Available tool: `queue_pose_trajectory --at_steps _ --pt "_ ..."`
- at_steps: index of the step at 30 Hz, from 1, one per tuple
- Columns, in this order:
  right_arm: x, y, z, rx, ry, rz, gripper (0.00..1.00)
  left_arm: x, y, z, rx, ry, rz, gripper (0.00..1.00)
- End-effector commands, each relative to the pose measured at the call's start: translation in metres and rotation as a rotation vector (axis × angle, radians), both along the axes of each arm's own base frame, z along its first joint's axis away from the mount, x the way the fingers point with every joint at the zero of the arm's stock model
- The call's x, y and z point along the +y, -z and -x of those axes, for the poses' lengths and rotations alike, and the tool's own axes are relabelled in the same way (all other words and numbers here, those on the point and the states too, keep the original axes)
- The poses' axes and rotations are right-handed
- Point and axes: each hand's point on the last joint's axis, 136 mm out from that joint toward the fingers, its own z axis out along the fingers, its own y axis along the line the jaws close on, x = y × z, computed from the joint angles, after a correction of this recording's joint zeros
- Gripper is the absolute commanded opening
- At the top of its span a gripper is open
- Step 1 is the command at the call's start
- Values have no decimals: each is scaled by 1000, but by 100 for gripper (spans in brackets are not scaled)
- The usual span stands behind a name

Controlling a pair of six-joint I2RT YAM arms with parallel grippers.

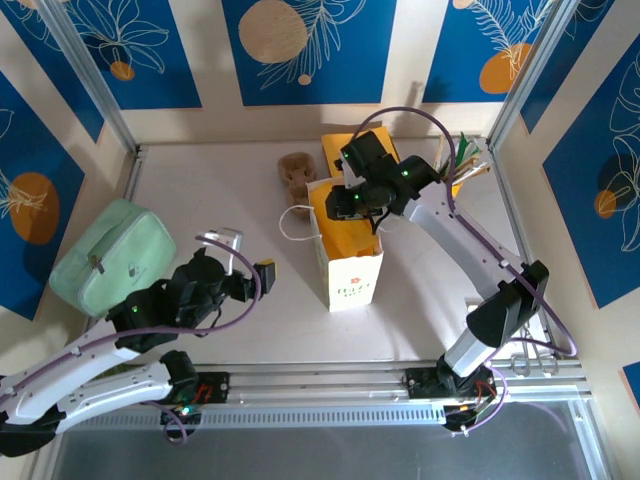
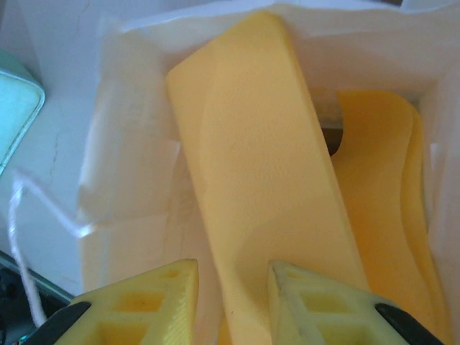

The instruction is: Pack the takeout coffee

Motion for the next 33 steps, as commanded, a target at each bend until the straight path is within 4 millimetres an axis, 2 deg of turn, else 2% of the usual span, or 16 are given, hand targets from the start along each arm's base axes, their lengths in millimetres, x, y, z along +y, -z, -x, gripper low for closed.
queue_pose_trajectory --at_steps 1,7,11,16,23,29,33 --pt "10 10 -13 2 -12 -31 31 3 -1 -1 -2 -15 23 99" --pt "4 48 -13 107 -1 102 31 5 -2 0 -6 -21 28 99" --pt "3 47 -7 113 2 114 32 5 -2 0 -7 -21 28 99" --pt "6 15 -5 44 -5 65 33 3 -2 -1 -5 -17 27 99" --pt "5 -54 0 -89 -31 -37 35 4 -2 -1 -7 -18 22 99" --pt "-10 -101 16 -223 -41 -112 41 6 -3 -4 -24 -34 2 99" --pt "-28 -117 31 -312 -25 -164 46 10 -5 -9 -34 -60 -28 99"
